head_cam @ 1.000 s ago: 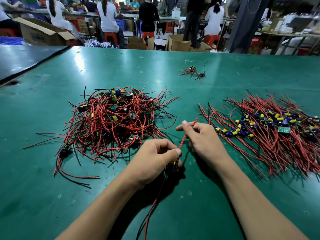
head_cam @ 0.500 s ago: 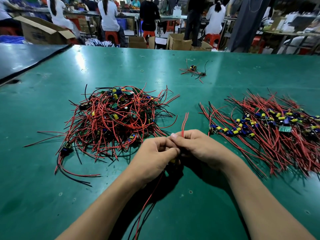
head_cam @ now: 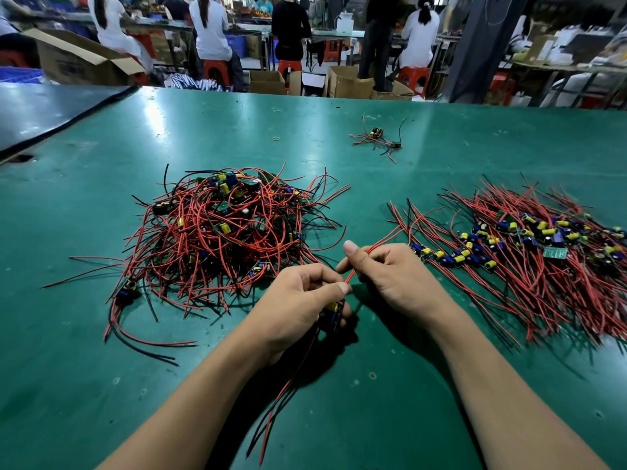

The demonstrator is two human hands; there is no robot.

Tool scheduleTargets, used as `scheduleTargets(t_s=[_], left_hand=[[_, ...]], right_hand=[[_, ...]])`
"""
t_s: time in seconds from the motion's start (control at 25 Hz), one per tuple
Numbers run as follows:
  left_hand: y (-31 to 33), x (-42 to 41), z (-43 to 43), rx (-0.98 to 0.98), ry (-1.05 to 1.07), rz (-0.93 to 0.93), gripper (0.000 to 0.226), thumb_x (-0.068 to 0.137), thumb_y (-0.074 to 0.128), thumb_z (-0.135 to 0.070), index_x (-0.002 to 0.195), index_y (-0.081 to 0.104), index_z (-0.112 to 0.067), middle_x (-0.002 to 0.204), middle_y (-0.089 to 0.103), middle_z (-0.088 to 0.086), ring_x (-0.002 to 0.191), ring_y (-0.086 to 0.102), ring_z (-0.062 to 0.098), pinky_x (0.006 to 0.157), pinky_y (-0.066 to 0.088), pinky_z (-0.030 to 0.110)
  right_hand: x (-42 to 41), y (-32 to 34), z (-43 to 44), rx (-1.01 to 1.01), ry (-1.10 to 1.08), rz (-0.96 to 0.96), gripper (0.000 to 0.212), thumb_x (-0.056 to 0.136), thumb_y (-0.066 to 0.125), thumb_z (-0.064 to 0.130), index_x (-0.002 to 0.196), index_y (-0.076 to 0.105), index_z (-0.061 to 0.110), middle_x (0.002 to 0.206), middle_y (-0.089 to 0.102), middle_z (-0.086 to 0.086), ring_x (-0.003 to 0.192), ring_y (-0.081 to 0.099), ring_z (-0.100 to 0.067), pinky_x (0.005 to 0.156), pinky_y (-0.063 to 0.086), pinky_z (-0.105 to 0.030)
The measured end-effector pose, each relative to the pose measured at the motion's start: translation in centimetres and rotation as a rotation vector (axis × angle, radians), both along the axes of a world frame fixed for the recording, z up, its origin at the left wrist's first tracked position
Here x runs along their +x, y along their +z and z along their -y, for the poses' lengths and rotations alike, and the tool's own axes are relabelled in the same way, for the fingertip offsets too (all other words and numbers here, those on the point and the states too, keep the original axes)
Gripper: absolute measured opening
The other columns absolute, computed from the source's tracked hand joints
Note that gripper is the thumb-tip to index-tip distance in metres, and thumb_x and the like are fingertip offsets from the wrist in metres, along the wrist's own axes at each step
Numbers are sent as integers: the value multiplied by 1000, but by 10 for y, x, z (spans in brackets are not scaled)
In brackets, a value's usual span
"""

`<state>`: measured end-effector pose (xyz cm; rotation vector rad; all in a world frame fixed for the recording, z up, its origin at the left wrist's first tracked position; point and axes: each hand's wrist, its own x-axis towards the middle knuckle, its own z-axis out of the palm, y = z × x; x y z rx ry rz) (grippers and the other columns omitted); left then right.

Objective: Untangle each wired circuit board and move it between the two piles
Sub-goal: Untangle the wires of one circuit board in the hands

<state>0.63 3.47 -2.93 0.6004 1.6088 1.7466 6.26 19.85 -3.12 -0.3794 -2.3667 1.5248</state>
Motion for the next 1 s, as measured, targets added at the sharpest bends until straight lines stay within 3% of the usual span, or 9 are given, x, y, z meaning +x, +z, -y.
scheduleTargets(t_s=[0.16,0.28,0.4,0.52,0.6,0.68,0.8,0.92,1.0], left_hand=[[-1,-1,0,-19,11,39,9,92,60,-4,84,64,-2,64,65,16,50,58,23,51,50,25],[-4,-1,-2,-24,65,63,14,93,62,-11,85,68,0,60,63,15,46,55,20,48,49,24],[-6,1,-4,-20,109,21,16,94,62,-10,91,68,4,58,61,13,44,53,18,49,49,25],[-5,3,-3,-37,110,-30,15,95,60,-10,89,64,2,55,61,7,43,52,16,48,47,22],[-3,3,-3,-55,92,-60,13,95,59,-11,86,63,-2,54,61,6,43,51,15,47,45,21],[-1,4,-3,-69,72,-70,13,96,59,-11,84,62,-5,53,60,5,43,51,15,46,43,20],[1,4,-3,-75,52,-73,14,96,59,-10,82,61,-7,52,59,4,43,50,15,45,42,19],[1,4,-2,-68,42,-74,14,95,59,-11,82,62,-8,52,59,3,44,50,16,45,43,20],[1,3,-2,-63,46,-80,13,95,60,-11,83,62,-7,52,60,4,44,50,16,47,43,21]], right_hand=[[-4,-6,0,-82,-20,74,53,94,54,59,69,76,18,48,43,11,43,36,-6,44,28,-20],[-4,-6,6,-333,80,114,47,92,58,56,75,76,15,55,55,-1,44,48,-13,44,36,-21],[-1,-8,12,-481,195,114,40,95,65,41,90,74,3,75,68,-27,59,63,-27,64,52,-38],[-2,-4,8,-206,73,101,42,91,66,46,86,77,6,76,68,-25,65,54,-18,66,40,-33],[-1,-1,3,-55,-22,61,37,95,64,43,82,79,11,58,61,4,54,47,-1,56,35,-20],[-2,-1,-3,44,-124,12,33,97,64,38,82,79,13,52,60,17,52,51,5,52,34,-11],[-4,-6,-7,143,-270,-75,32,96,66,35,78,79,12,55,64,20,58,54,10,60,37,-9],[-7,-8,-6,191,-372,-139,37,98,64,36,73,77,11,47,56,19,50,50,4,55,35,-12],[-9,-8,-3,16,-380,-118,45,101,55,43,68,71,16,48,45,11,42,38,-5,45,31,-21]])
